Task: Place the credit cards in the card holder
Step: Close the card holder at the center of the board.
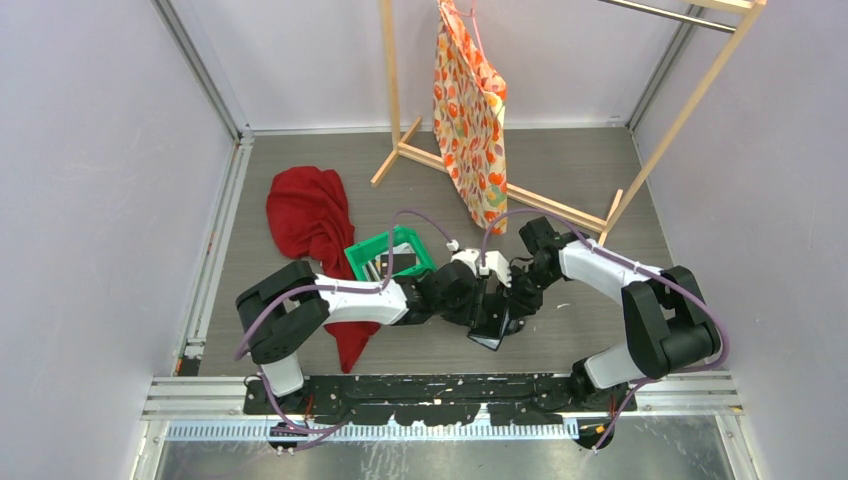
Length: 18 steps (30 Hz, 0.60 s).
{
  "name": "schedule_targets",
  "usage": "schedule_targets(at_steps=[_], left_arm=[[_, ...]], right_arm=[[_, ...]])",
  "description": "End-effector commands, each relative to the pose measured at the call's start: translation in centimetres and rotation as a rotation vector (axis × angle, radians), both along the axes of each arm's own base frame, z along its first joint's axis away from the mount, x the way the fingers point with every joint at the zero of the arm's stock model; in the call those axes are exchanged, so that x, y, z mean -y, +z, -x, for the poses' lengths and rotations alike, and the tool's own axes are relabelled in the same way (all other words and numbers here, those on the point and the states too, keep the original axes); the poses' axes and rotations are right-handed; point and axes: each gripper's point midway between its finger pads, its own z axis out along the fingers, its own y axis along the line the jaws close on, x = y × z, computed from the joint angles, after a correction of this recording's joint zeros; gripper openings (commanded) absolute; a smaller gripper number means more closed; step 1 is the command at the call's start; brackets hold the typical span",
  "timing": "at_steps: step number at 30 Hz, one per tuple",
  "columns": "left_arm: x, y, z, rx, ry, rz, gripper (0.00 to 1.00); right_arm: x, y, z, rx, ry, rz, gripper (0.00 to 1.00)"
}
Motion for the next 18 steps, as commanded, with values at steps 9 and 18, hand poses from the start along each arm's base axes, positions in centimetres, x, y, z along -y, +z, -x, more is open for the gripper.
schedule_targets(at_steps=[9, 18], left_arm=[[0.1, -0.6, -0.5, -0.031, 0.052, -0.081, 0.44], [-0.8, -3.0, 0.3, -0.084, 0.053, -0.242, 0.42]], right_arm=[[-0.3, 5.2, 0.0, 0.063, 0.057, -0.206, 0.22], [0.5, 6.8, 4.4, -0.047, 0.182, -0.315, 0.71]])
